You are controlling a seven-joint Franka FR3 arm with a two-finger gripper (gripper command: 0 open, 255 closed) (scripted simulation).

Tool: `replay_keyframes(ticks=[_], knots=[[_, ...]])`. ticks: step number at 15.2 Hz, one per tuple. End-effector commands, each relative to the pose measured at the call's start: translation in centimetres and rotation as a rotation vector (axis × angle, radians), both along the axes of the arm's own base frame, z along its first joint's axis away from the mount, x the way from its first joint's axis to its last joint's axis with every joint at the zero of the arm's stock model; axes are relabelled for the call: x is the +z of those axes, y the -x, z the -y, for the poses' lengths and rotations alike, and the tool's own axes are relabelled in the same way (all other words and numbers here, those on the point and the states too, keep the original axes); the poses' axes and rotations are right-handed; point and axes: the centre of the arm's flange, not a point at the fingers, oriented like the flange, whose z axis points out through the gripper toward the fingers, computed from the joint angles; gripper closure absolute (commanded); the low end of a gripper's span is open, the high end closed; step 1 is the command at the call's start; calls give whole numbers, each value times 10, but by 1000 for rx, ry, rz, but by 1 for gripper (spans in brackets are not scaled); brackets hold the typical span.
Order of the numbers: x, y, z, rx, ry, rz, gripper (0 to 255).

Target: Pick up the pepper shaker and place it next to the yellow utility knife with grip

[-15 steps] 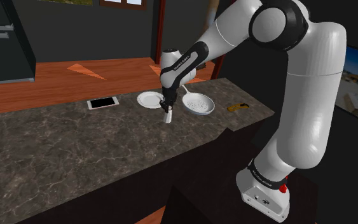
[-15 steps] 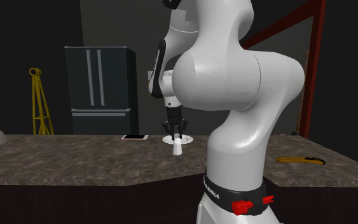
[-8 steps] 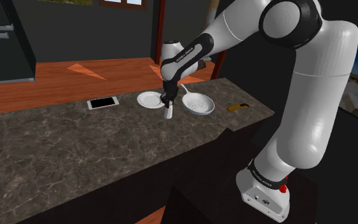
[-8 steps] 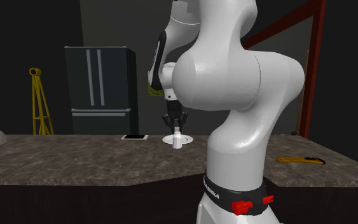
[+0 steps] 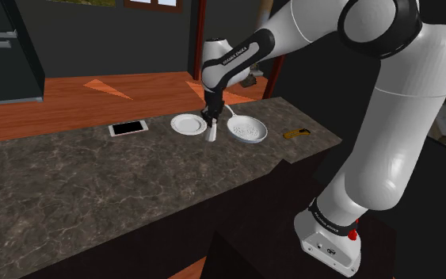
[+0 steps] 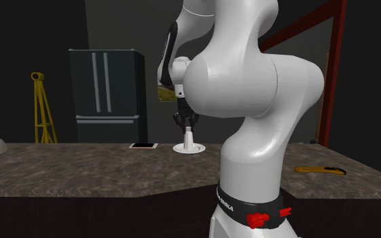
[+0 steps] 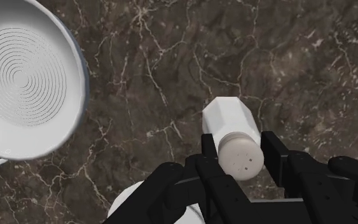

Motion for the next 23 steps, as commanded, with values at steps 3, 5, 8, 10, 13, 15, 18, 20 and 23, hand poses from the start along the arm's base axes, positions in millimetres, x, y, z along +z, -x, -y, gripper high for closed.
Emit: replay_keyframes(ticks=[3,5,8,10,13,15,18,20,23], knots=[[21,0,0,0,0,0,255],[32,0,0,0,0,0,255],[47,0,0,0,0,0,255],[58,0,0,0,0,0,255],[74,0,0,0,0,0,255],[84,0,0,0,0,0,255],[85,13,23,0,0,0,255],[85,26,46,0,0,0,255],[86,45,81,0,0,0,255]])
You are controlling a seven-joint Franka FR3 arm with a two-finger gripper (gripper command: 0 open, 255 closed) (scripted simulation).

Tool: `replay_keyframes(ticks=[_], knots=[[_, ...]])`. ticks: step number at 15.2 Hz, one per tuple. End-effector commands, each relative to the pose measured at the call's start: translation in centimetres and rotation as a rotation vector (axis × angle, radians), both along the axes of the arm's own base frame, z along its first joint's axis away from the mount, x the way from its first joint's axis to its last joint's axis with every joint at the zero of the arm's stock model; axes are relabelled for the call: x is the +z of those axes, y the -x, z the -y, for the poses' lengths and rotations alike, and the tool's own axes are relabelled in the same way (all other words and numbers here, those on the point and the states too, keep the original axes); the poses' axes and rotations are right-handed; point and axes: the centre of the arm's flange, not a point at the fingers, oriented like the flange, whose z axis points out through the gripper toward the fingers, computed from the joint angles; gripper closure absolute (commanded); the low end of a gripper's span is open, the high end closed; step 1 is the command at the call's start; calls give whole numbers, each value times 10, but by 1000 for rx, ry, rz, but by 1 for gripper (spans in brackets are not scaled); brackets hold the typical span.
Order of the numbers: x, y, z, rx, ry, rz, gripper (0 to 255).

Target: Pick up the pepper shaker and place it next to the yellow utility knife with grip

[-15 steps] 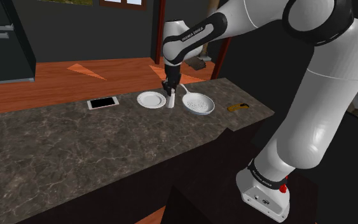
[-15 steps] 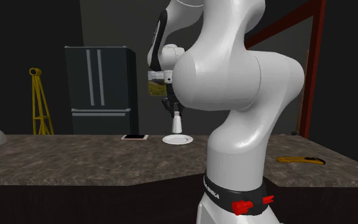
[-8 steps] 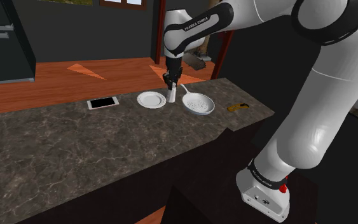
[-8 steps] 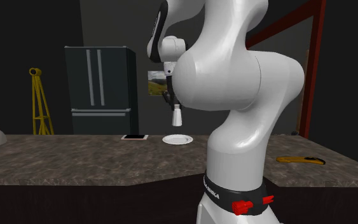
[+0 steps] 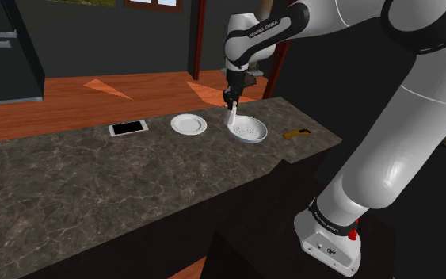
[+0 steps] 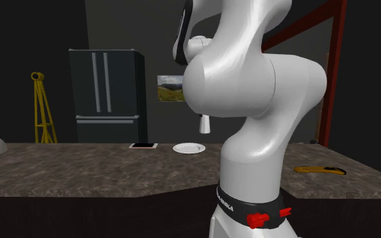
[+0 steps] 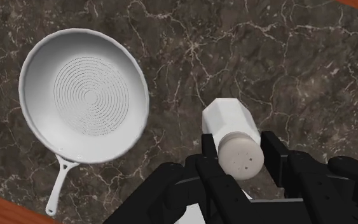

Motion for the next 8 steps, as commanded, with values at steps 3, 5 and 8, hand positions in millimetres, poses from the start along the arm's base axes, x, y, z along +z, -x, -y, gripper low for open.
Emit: replay_keyframes(ticks=[3,5,8], knots=[[0,27,44,2,0,0,255],[1,40,67,2,0,0,255],[1,59,101,2,0,0,255]])
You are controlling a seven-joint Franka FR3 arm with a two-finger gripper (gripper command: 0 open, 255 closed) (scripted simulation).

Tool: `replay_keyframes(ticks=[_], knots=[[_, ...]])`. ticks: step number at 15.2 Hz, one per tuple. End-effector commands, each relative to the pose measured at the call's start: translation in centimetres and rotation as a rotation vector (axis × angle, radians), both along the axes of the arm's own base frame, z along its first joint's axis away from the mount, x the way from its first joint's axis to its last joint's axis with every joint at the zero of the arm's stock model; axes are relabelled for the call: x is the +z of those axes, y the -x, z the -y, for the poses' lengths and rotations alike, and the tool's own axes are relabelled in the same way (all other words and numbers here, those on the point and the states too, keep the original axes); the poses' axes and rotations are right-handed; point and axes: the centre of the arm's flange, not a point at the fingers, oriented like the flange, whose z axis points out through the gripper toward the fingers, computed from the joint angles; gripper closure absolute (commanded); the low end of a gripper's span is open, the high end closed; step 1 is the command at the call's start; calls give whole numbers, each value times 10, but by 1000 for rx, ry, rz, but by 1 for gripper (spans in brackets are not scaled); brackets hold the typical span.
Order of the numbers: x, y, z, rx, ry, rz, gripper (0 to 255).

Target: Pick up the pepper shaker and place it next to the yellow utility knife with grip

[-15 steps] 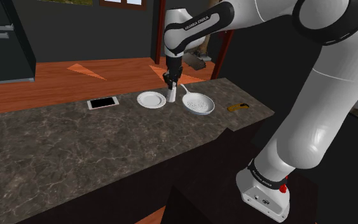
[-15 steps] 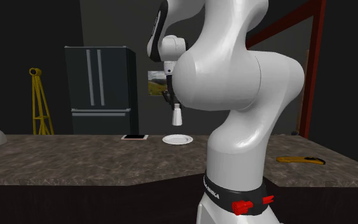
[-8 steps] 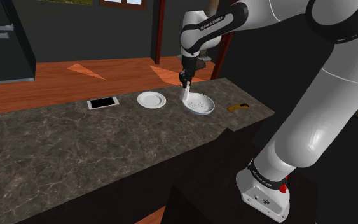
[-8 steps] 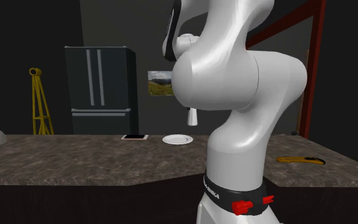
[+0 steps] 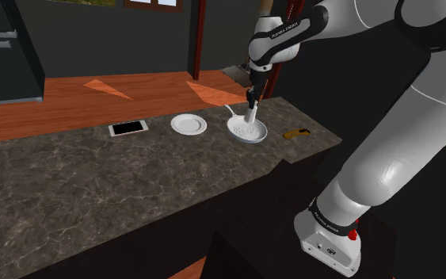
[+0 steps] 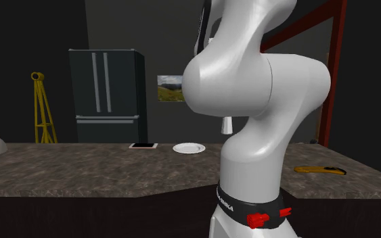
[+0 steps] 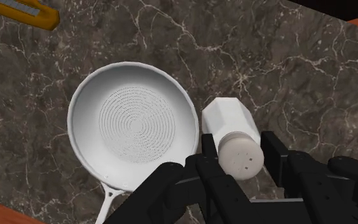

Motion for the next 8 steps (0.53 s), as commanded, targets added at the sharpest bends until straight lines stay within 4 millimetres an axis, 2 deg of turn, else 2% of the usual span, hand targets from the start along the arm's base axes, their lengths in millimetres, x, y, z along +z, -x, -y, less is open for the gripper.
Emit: replay_keyframes(ticks=[1,8], knots=[[-3,13,22,1,0,0,255],[-2,59,102,1,0,0,255]])
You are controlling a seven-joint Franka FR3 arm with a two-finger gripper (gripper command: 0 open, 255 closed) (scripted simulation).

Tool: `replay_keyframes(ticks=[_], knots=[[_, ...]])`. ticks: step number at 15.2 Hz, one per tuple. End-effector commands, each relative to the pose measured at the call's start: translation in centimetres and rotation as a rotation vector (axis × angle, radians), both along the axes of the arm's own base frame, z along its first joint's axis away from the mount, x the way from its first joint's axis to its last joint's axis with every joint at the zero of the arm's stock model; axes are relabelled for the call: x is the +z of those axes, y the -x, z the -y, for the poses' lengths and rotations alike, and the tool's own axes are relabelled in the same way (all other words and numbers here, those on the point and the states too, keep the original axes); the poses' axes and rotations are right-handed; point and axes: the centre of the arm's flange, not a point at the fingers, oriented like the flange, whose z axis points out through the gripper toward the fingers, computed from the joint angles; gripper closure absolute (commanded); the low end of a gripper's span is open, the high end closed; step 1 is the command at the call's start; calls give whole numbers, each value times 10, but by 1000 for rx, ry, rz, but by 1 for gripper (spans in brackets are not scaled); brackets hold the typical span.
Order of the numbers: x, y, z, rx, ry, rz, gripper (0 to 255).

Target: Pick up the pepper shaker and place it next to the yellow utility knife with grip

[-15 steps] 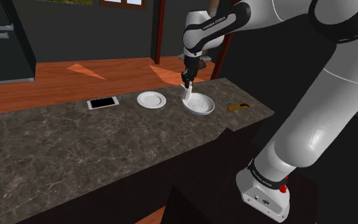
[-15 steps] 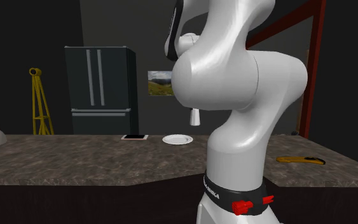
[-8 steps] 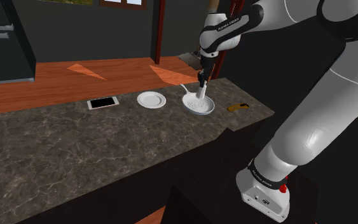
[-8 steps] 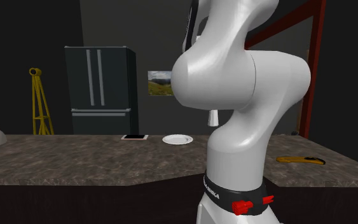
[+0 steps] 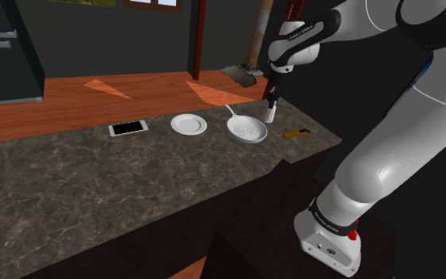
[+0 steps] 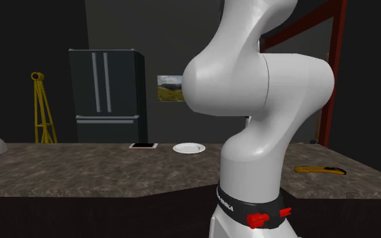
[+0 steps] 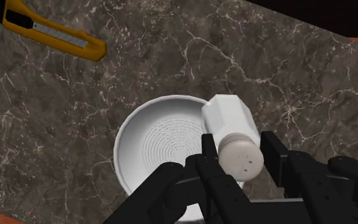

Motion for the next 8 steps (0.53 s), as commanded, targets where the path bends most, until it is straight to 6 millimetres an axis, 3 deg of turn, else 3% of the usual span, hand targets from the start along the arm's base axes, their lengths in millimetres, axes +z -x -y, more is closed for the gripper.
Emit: replay_keyframes(ticks=[1,8], knots=[[0,13,23,2,0,0,255],[0,58,104,2,0,0,255]])
